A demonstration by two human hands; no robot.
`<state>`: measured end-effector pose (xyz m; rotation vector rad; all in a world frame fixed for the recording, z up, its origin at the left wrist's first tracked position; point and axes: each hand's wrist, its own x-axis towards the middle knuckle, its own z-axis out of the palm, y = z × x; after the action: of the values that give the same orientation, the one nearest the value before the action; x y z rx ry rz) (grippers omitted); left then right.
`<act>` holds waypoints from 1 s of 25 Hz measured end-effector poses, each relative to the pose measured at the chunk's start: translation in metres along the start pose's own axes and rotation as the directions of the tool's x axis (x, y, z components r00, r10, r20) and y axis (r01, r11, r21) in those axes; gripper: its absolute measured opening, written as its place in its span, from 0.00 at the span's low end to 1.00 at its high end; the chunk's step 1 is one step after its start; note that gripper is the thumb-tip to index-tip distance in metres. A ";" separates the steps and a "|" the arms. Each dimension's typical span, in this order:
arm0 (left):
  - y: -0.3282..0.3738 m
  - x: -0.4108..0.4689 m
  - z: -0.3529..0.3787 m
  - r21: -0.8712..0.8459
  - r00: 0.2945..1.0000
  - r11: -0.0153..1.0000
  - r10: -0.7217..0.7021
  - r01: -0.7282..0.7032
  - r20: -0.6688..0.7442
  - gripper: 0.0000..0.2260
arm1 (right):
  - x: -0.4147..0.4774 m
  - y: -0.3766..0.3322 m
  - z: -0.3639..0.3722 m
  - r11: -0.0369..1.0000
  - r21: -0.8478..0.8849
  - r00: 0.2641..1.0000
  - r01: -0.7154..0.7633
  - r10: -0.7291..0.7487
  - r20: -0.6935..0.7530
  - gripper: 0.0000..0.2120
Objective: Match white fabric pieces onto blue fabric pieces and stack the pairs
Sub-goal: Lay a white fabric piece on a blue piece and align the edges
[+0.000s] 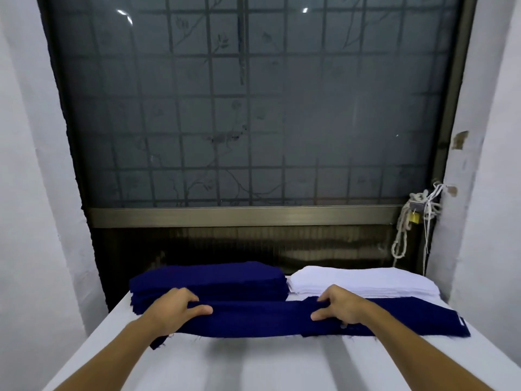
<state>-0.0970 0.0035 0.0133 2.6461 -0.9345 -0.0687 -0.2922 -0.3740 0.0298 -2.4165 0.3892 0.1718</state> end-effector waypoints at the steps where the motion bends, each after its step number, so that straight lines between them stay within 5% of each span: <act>1: -0.001 -0.005 0.005 -0.047 1.000 0.999 -0.007 0.008 0.027 0.30 | -0.008 0.011 0.001 0.999 0.037 1.000 -0.028 0.028 -0.002 0.15; 9: -0.008 -0.046 0.058 -0.403 0.944 0.870 -0.181 0.284 0.274 0.18 | -0.054 0.086 0.031 0.917 0.372 0.989 -0.142 0.147 0.016 0.14; 12: -0.007 -0.057 0.081 -0.612 0.919 0.687 -0.330 0.391 0.217 0.14 | -0.066 0.104 0.048 0.874 0.456 0.974 -0.166 0.219 -0.065 0.16; 14: -0.003 -0.067 0.097 -0.698 0.905 0.629 -0.421 0.342 0.064 0.11 | -0.071 0.107 0.065 0.868 0.478 0.947 -0.133 0.253 -0.198 0.18; 18: 0.004 -0.078 0.115 -0.617 0.877 0.744 -0.448 0.258 -0.173 0.08 | -0.073 0.108 0.092 0.965 0.244 0.858 -0.093 0.202 -0.472 0.20; 25: 0.005 -0.077 0.120 -0.568 0.842 0.777 -0.477 0.272 -0.250 0.09 | -0.071 0.108 0.097 0.991 0.008 0.858 -0.137 0.123 -0.498 0.16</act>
<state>-0.1789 0.0128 -0.1036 2.1786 -0.1857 0.0917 -0.3965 -0.3732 -0.0934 -2.4399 0.7878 -0.4059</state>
